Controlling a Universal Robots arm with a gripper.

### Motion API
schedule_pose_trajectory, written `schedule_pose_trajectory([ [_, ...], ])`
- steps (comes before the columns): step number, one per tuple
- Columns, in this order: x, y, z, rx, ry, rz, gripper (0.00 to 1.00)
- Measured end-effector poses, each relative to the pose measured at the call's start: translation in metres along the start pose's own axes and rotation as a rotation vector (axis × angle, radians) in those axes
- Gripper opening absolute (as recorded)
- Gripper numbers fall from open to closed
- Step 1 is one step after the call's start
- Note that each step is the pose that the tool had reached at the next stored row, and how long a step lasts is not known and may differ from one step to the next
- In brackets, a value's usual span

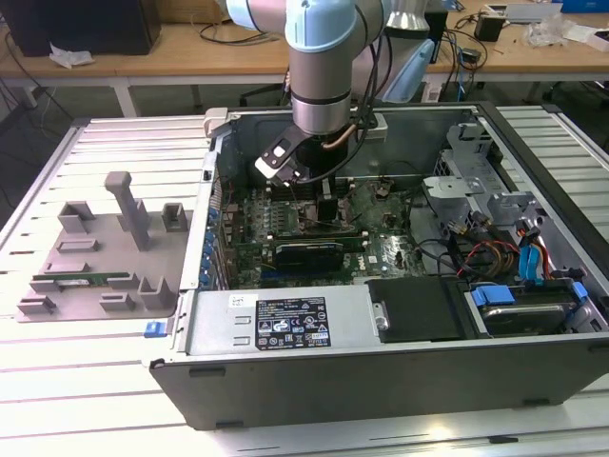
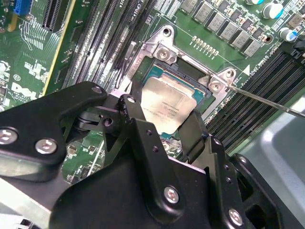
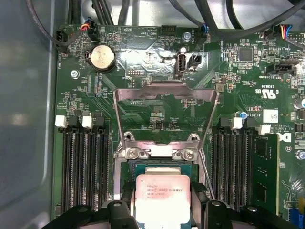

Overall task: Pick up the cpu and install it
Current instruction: 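Place the cpu into insertion slot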

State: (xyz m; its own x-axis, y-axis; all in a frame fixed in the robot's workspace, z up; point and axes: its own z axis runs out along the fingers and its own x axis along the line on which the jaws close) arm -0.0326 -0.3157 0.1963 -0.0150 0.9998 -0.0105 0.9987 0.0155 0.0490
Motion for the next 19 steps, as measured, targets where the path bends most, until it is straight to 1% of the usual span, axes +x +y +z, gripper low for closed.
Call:
schedule_pose_trajectory([
  [5,0.0002,0.0001,0.0005,-0.0006,0.0011,0.000,0.56],
  [6,0.0002,0.0001,0.0004,-0.0005,0.0007,0.000,0.62],
  [9,0.0001,0.0000,0.0003,-0.0003,0.0008,0.000,0.62],
  [10,0.0004,-0.0002,0.0003,-0.0004,0.0076,0.000,0.62],
  [11,0.0008,-0.0001,0.0002,-0.0005,0.0111,0.001,0.62],
  [19,0.0008,0.0000,-0.0045,-0.0005,0.0112,0.001,0.62],
])
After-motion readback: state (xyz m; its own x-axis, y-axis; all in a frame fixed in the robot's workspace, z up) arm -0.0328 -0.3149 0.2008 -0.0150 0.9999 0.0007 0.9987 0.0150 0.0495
